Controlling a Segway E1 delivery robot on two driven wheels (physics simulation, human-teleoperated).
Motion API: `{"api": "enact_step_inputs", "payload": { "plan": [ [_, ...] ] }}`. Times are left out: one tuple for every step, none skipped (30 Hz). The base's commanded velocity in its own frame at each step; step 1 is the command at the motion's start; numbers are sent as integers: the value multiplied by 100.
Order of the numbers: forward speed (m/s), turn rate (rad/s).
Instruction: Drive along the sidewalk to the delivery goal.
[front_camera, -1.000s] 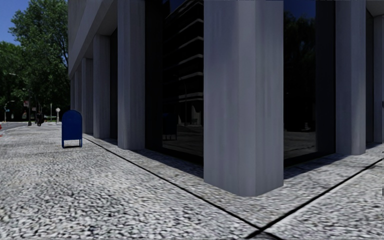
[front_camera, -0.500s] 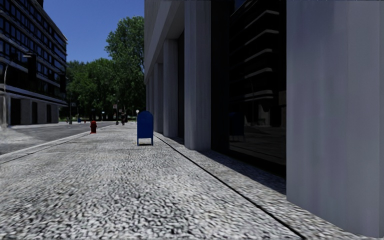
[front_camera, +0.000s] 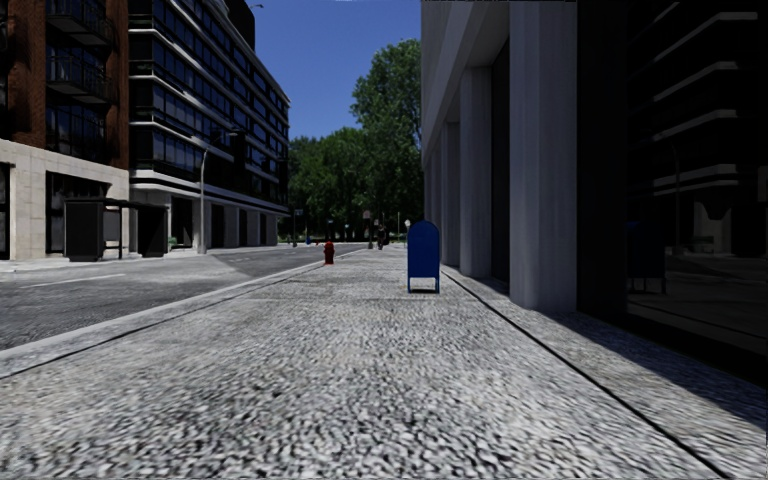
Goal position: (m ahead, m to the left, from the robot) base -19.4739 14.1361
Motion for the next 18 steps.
{"api": "enact_step_inputs", "payload": {
  "plan": [
    [74,78],
    [74,78],
    [74,78],
    [74,78],
    [74,78],
    [74,78],
    [74,78],
    [74,78],
    [75,78],
    [75,78],
    [75,78],
    [75,78],
    [75,78],
    [75,78],
    [75,78],
    [75,78],
    [75,78],
    [75,78]
  ]
}}
